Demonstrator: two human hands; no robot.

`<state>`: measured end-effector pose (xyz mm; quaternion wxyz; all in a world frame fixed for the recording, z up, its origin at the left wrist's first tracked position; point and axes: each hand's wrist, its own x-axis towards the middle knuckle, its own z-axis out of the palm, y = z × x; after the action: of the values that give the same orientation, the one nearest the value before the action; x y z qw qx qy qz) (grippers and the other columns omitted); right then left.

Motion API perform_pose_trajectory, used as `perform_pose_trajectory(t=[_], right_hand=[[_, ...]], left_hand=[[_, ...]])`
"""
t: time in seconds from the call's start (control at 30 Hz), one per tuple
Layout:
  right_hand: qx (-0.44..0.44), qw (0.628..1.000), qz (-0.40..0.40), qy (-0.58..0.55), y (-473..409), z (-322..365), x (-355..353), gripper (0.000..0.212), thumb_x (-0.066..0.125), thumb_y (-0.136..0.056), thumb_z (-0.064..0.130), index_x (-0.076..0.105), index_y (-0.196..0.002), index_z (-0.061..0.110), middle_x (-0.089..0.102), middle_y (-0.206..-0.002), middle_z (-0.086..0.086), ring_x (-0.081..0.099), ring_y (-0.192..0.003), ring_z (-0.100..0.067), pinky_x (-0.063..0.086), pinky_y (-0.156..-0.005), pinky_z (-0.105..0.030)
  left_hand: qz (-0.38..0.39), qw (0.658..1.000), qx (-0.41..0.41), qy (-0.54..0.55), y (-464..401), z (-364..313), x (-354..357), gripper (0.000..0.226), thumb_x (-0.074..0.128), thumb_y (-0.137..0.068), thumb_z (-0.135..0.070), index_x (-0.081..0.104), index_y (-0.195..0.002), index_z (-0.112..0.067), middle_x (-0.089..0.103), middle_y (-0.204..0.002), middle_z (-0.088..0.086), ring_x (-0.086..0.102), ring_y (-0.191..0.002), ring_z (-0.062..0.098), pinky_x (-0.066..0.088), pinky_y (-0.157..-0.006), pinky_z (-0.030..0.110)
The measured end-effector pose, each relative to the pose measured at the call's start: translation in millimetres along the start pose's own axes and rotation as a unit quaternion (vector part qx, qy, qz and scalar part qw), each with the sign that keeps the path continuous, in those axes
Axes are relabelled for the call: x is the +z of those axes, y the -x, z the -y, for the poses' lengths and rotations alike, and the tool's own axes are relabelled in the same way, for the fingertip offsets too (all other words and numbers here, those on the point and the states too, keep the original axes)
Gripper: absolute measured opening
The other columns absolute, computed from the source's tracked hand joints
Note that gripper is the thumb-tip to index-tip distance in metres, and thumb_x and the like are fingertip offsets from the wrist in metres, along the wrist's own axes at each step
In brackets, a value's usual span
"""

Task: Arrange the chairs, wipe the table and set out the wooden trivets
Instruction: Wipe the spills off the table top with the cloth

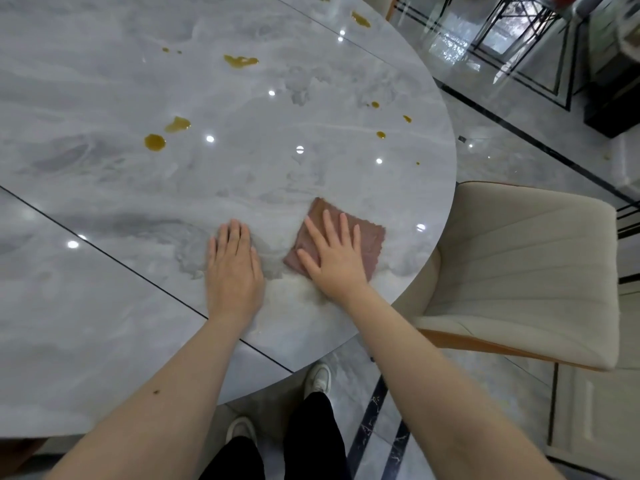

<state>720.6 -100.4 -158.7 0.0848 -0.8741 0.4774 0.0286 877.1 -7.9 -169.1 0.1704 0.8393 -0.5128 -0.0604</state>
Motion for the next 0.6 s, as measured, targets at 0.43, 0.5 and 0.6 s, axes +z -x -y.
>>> perform_pose_trajectory(t=[0.43,0.5,0.6], right_hand=[[-0.007,1.000,0.014,0.004,26,-27,-5,0.061,0.024,-0.095,0.057,0.006,-0.151,0.038,-0.002,-0.161,0.001,-0.011,-0.147,-0.027,-0.007,-0.118,-0.049],[0.027,1.000,0.001,-0.005,14,3,2,0.062,0.024,-0.095,0.057,0.008,-0.151,0.037,-0.001,-0.161,-0.001,-0.009,-0.147,-0.030,-0.010,-0.117,-0.048],[-0.038,0.999,-0.015,-0.014,33,48,12,0.066,0.020,-0.089,0.059,0.019,-0.150,0.034,0.009,-0.160,-0.004,-0.001,-0.147,-0.033,-0.004,-0.117,-0.051]], left_hand=[[-0.012,0.999,-0.003,0.046,1,-1,-2,0.048,0.030,-0.100,-0.018,0.032,-0.145,-0.002,0.026,-0.154,0.012,0.019,-0.144,0.026,0.007,-0.119,0.039],[-0.020,0.997,0.001,0.077,0,1,-2,0.049,0.028,-0.098,-0.020,0.036,-0.143,-0.002,0.030,-0.153,0.013,0.022,-0.143,0.027,0.007,-0.118,0.038],[-0.016,0.976,-0.015,0.218,-2,6,-7,0.052,0.025,-0.095,-0.022,0.043,-0.139,0.000,0.037,-0.148,0.015,0.029,-0.141,0.027,0.010,-0.118,0.039]])
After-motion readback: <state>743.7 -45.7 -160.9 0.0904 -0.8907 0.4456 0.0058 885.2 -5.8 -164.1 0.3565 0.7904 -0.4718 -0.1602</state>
